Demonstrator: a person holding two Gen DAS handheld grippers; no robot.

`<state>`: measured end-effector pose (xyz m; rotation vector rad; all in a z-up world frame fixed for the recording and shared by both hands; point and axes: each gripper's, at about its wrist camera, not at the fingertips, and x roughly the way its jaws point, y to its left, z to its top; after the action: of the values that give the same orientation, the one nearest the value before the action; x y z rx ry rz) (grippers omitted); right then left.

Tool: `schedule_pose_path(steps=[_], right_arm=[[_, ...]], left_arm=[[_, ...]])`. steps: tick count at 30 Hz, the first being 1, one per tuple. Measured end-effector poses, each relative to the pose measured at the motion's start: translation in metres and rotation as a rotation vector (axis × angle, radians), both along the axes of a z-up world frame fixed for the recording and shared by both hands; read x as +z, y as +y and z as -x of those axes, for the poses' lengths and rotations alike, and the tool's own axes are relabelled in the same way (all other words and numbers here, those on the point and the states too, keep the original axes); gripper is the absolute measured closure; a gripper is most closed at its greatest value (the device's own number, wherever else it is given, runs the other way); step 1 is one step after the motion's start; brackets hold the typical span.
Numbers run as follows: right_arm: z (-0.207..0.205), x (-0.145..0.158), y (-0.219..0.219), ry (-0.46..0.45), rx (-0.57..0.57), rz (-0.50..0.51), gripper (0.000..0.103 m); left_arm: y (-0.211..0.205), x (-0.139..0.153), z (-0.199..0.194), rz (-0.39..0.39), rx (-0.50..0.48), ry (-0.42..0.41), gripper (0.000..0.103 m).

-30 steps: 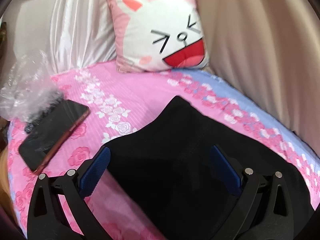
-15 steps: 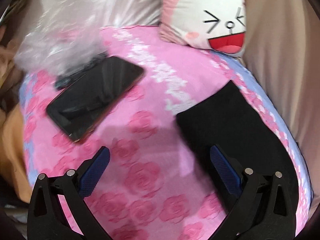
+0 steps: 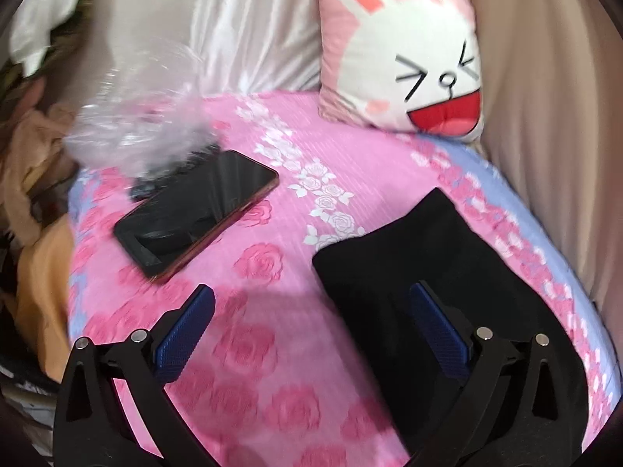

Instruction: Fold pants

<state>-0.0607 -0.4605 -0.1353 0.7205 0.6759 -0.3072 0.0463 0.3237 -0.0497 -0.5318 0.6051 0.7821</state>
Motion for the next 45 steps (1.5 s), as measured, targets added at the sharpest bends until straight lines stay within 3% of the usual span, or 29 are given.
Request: schedule_pose_path(steps=[4,7,9,10,13,17,19,21,23,25,26,27,29,31,33,36,37,38,40,41,45], right_arm=[[-0.01,-0.001,-0.021,-0.054,-0.031,-0.071,0.019],[-0.016,-0.002,-0.032,-0.092,-0.032,-0.114,0.023],[-0.022,-0.002,-0.033,-0.085,-0.004,-0.114,0.064],[-0.025,-0.005,-0.034,-0.082,0.013,-0.139,0.066],[-0.016,-0.005,-0.035,-0.056,-0.013,-0.15,0.067],[0.016,0.003,-0.039,-0.03,-0.116,-0.033,0.061],[0.018,0.007,-0.042,-0.043,-0.095,-0.014,0.059],[0.009,0.009,-0.042,-0.026,-0.058,0.017,0.047],[0.0,0.01,-0.04,-0.015,-0.035,0.057,0.047],[-0.01,0.013,-0.035,-0.018,-0.003,0.108,0.055],[-0.018,0.015,-0.031,-0.011,0.02,0.134,0.071],[-0.024,0.016,-0.028,0.0,0.034,0.155,0.079],[-0.034,0.019,-0.018,0.019,0.068,0.201,0.079],[-0.044,0.018,-0.006,0.054,0.107,0.247,0.095],[-0.046,0.02,-0.003,0.056,0.107,0.282,0.096],[-0.028,0.044,-0.019,-0.003,-0.001,0.341,0.096],[-0.024,0.045,-0.033,-0.015,-0.019,0.308,0.096],[-0.025,0.032,-0.052,0.009,-0.023,0.237,0.097],[-0.033,0.005,-0.065,0.09,-0.01,0.191,0.095],[-0.031,0.0,-0.068,0.068,-0.001,0.155,0.094],[-0.014,0.009,-0.078,0.05,-0.043,0.074,0.059]], left_arm=[[-0.042,0.009,0.005,-0.098,-0.084,-0.014,0.005],[-0.092,0.017,-0.003,-0.194,-0.237,-0.009,0.005],[-0.122,0.019,-0.008,-0.239,-0.317,-0.006,0.005],[-0.136,0.019,-0.012,-0.26,-0.354,0.001,0.005],[-0.179,0.014,-0.022,-0.289,-0.48,0.036,0.005],[-0.211,0.004,-0.02,-0.275,-0.577,0.017,0.005],[-0.221,-0.002,-0.021,-0.272,-0.607,0.018,0.005],[-0.232,-0.01,-0.027,-0.255,-0.643,0.042,0.005],[-0.238,-0.012,-0.031,-0.254,-0.659,0.06,0.005],[-0.241,-0.013,-0.031,-0.256,-0.653,0.061,0.005],[-0.24,-0.013,-0.03,-0.254,-0.649,0.059,0.005],[-0.239,-0.013,-0.029,-0.252,-0.642,0.057,0.005],[-0.239,-0.014,-0.028,-0.245,-0.633,0.056,0.005],[-0.238,-0.016,-0.03,-0.237,-0.632,0.07,0.005],[-0.237,-0.017,-0.033,-0.233,-0.631,0.088,0.005],[-0.239,-0.013,-0.029,-0.257,-0.626,0.064,0.005],[-0.241,-0.012,-0.027,-0.271,-0.628,0.054,0.005],[-0.244,-0.011,-0.026,-0.284,-0.64,0.047,0.005],[-0.249,-0.011,-0.027,-0.297,-0.66,0.05,0.005],[-0.25,-0.011,-0.027,-0.299,-0.666,0.054,0.005],[-0.248,-0.012,-0.029,-0.279,-0.677,0.053,0.005]])
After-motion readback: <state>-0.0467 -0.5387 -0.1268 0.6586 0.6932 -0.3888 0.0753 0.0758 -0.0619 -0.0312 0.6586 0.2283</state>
